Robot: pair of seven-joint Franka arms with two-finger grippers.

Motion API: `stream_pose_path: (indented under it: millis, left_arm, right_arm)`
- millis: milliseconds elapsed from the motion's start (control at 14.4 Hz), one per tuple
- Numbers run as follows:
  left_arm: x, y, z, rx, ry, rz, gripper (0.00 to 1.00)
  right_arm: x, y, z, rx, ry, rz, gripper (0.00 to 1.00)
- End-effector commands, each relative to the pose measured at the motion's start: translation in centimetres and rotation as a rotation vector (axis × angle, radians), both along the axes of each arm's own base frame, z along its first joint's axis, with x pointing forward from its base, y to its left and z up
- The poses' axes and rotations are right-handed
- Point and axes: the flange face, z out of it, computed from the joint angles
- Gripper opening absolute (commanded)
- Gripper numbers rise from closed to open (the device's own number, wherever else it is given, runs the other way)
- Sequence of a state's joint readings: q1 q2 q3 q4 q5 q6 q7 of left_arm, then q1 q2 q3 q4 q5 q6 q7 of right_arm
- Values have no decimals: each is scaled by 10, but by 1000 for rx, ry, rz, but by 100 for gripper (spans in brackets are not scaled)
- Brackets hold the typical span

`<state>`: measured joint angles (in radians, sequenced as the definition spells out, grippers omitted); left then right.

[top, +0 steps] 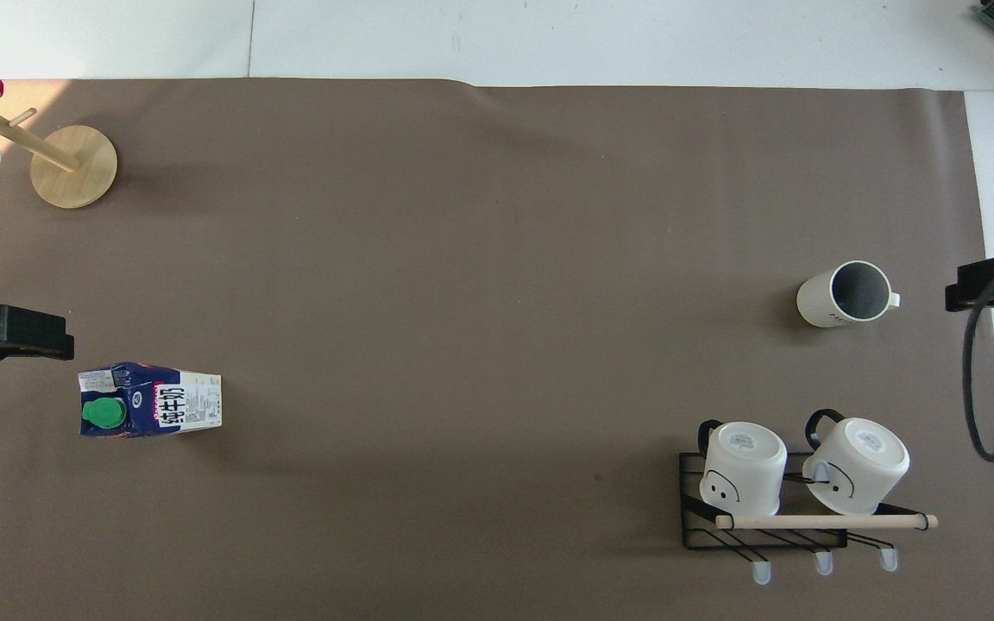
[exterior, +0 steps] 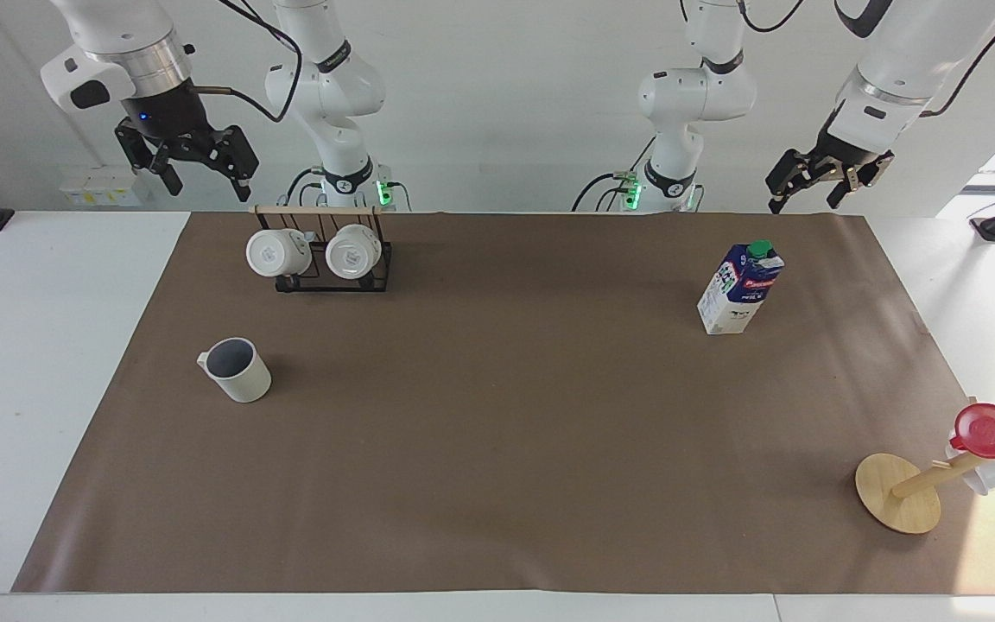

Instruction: Place cup and milk on table

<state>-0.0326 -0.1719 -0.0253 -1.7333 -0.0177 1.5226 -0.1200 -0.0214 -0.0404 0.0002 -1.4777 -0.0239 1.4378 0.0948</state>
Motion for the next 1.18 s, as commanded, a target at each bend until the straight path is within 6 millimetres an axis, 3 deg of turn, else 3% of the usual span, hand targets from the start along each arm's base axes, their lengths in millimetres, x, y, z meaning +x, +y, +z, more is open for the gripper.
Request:
stream_pose_path:
  millis: [0, 279, 1115]
  left_arm:
    - [-6, 3, 12, 10, -9, -14, 100]
    - [-8, 2, 11, 7, 7, -120, 100]
    - [-8, 3, 12, 7, 3, -117, 100]
  right_arm:
    - [5, -3, 2, 0, -17, 23, 100]
    - [4, -4, 4, 1, -19, 18, 100]
    - [4, -1, 6, 2, -42, 19, 100]
